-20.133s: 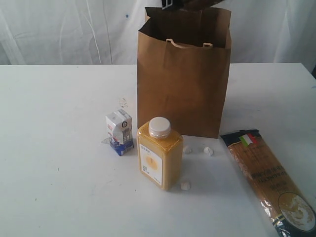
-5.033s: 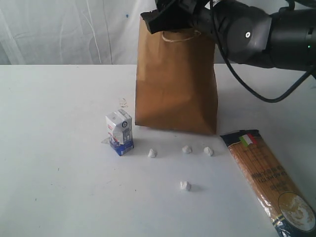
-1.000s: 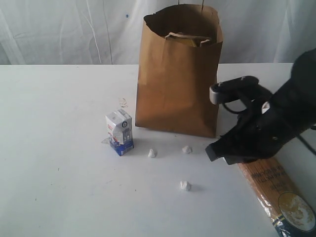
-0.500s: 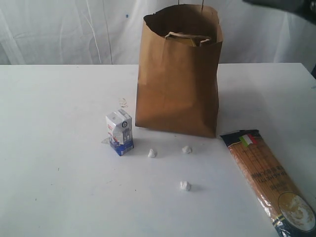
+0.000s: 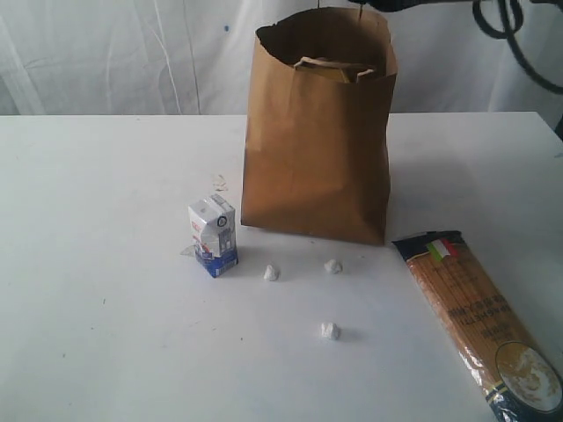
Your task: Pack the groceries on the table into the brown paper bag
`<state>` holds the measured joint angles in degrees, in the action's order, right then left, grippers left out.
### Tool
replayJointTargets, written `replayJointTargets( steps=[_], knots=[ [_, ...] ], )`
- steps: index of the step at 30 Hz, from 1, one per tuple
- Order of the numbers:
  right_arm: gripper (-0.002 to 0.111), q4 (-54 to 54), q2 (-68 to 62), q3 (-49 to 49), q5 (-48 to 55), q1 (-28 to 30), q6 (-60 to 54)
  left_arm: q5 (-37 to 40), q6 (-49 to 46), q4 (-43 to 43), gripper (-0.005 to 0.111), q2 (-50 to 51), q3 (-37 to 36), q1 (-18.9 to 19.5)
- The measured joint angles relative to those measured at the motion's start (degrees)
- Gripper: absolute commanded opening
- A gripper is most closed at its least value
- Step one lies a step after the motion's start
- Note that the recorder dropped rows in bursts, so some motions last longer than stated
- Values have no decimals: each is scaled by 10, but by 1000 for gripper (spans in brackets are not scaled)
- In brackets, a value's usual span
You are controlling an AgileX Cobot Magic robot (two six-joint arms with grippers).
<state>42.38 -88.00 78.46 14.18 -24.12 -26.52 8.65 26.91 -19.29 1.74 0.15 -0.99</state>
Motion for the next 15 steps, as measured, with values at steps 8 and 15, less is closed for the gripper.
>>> replayJointTargets(
  steps=[8,15],
  knots=[
    [35,-10,-43,8,-47,0,-2,0,0,0,0,0,0,0],
    [35,-21,-37,10,-32,0,-2,0,0,0,0,0,0,0]
  ],
)
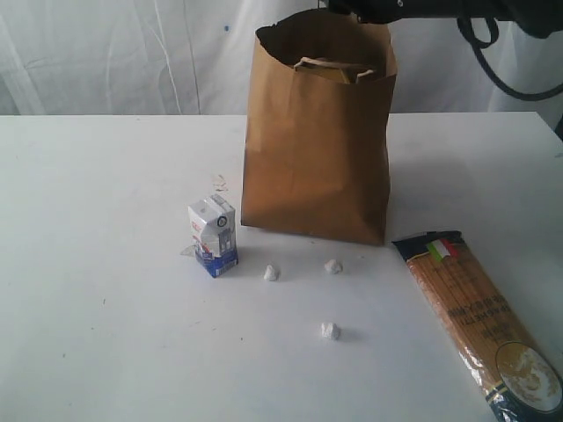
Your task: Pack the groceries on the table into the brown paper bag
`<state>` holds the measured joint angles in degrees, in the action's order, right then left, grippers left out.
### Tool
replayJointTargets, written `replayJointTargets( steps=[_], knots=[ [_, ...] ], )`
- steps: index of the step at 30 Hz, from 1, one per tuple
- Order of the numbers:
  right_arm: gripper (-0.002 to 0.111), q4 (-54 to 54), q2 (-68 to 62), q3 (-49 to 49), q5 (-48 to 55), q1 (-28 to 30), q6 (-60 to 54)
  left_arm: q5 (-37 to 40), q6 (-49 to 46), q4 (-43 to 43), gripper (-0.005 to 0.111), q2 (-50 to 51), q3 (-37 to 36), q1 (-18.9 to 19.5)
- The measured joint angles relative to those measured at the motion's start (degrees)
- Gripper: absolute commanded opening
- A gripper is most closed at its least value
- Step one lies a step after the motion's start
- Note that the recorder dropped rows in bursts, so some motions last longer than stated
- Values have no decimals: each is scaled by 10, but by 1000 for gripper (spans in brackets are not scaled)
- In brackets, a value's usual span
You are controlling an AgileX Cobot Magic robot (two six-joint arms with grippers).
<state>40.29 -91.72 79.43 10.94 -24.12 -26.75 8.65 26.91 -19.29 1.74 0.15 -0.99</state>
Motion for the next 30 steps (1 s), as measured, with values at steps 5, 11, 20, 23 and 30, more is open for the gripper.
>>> replayJointTargets(
  steps=[5,11,20,23,30],
  knots=[
    [18,-106,37,0,95,0,0,0,0,0,0,0,0,0],
    [0,-277,121,0,195,0,22,0,0,0,0,0,0,0],
    [0,-365,250,-2,398,0,77,0,0,0,0,0,0,0],
    [0,-367,268,-38,486,0,85,0,0,0,0,0,0,0],
    [0,-270,272,-224,466,0,68,0,0,0,0,0,0,0]
  ],
)
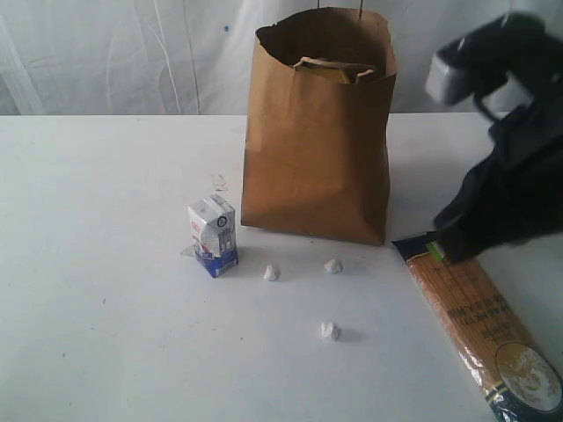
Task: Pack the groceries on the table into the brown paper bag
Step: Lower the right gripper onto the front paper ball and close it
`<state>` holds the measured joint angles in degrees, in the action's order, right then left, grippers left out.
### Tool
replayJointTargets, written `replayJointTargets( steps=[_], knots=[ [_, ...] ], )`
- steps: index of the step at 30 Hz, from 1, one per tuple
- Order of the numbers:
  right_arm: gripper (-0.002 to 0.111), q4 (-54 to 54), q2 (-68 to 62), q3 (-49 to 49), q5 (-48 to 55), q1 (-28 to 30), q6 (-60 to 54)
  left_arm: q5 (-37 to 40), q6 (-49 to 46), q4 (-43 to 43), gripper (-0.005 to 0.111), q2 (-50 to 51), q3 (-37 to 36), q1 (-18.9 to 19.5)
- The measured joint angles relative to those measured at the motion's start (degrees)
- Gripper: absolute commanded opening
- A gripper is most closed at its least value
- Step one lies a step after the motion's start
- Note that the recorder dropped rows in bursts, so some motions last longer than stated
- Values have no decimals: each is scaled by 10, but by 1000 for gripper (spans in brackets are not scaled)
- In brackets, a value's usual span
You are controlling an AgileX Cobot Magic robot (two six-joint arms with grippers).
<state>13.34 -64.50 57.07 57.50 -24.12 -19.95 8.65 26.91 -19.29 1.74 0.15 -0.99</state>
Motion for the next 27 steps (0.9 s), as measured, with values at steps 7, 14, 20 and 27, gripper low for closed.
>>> replayJointTargets(
  steps=[7,14,20,27],
  knots=[
    [0,116,-65,-141,-144,-34,-104,0,0,0,0,0,0,0],
    [2,213,-207,-120,-205,-79,-262,0,0,0,0,0,0,0],
    [33,213,-293,-83,-284,-79,-272,0,0,0,0,0,0,0],
    [39,212,-336,-73,-331,-79,-268,0,0,0,0,0,0,0]
  ],
)
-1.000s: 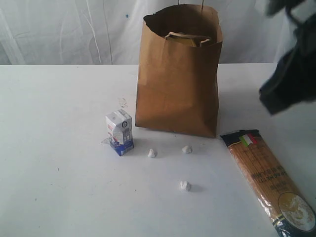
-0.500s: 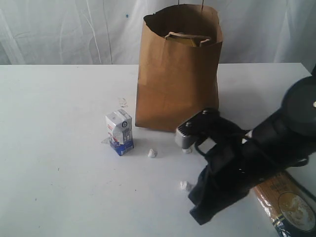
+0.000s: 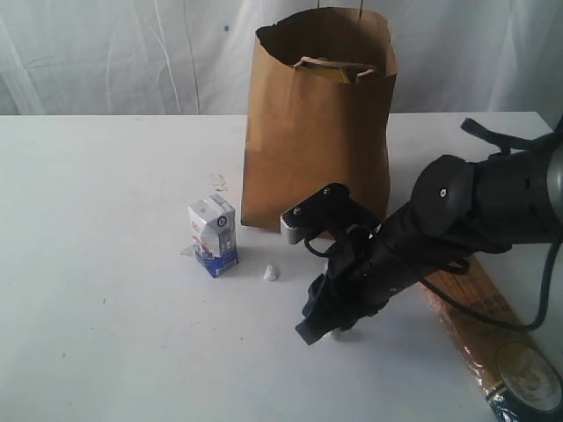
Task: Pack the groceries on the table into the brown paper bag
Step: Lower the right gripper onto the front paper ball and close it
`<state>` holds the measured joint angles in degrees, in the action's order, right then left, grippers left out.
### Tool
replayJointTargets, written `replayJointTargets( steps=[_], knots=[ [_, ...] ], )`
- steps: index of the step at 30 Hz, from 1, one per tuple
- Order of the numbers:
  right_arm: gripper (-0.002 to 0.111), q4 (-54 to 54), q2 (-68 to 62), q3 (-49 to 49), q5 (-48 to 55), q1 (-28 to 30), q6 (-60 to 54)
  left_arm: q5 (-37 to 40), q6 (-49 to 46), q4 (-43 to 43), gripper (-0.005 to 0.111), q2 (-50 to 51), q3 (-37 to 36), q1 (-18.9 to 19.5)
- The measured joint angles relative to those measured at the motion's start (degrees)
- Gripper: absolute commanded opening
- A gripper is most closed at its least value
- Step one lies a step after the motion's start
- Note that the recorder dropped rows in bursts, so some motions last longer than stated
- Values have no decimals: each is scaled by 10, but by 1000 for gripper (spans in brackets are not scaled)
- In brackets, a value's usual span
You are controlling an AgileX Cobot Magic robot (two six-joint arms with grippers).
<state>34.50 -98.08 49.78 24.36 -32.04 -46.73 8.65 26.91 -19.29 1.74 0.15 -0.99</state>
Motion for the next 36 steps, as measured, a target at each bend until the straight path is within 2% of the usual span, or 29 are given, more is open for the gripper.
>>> replayJointTargets(
  steps=[17,19,25,36],
  knots=[
    [38,-35,-33,0,18,0,5,0,0,0,0,0,0,0],
    [33,-39,-32,0,18,0,5,0,0,0,0,0,0,0],
    [0,-41,-32,0,27,0,6,0,0,0,0,0,0,0],
    [0,-48,-3,15,101,0,78,0,0,0,0,0,0,0]
  ],
)
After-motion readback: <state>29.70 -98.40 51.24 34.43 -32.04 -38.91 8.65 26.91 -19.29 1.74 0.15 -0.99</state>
